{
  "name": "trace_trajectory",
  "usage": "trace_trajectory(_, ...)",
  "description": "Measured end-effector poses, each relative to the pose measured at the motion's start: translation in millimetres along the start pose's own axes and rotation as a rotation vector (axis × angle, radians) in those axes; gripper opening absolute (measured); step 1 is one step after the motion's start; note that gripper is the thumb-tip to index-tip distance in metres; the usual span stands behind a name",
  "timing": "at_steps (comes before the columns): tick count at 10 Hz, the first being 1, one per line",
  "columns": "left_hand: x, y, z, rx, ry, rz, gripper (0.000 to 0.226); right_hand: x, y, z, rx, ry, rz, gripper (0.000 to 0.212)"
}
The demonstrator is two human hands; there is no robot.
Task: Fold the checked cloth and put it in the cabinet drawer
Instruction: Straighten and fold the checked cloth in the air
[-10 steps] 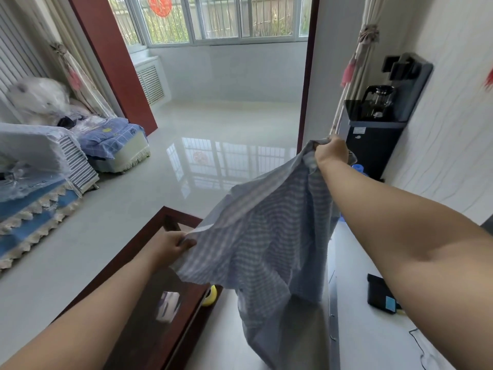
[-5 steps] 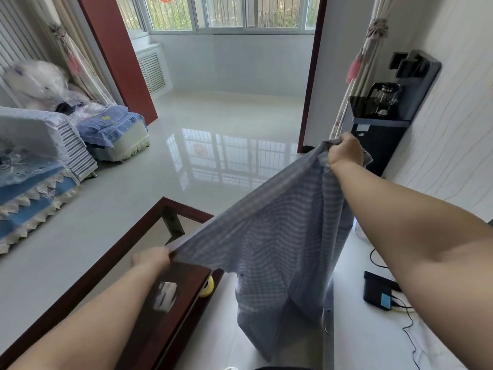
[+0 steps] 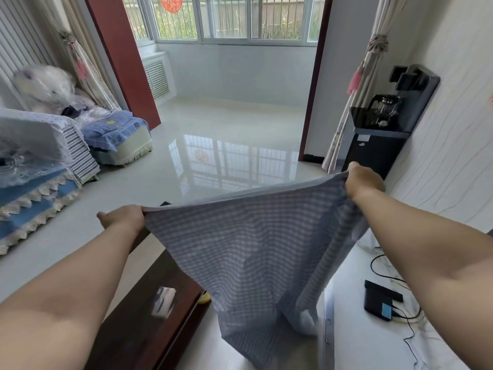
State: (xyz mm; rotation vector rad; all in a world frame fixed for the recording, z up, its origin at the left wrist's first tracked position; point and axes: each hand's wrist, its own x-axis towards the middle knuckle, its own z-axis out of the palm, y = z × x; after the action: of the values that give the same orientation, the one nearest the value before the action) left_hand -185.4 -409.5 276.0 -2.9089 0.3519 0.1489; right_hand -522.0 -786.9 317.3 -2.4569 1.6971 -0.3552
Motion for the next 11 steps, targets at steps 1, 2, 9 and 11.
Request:
trace_trajectory(1,-5.3,-0.3,7.4,-0.004,-0.004,0.101,0.046,-9.7,-0.8,8.2,0.099,-0.031,0.075,0.027)
trace_trajectory(2,-7.6,-2.0,13.7,-0.069,0.031,0.152,0.044,-14.7,0.5,10.2,0.264,-0.042,0.156,0.028)
trace_trajectory(9,-2.0,-10.5,9.3,-0.33,0.092,0.057,0.025,-24.4,-10.5,-9.9,0.496,0.329,0.005,0.03)
trace_trajectory(11,-17.3,-6.1,-40.5,-0.673,0.592,0.218,0.05,17.6,-0.7,-61.3,0.365,0.273,0.186,0.034)
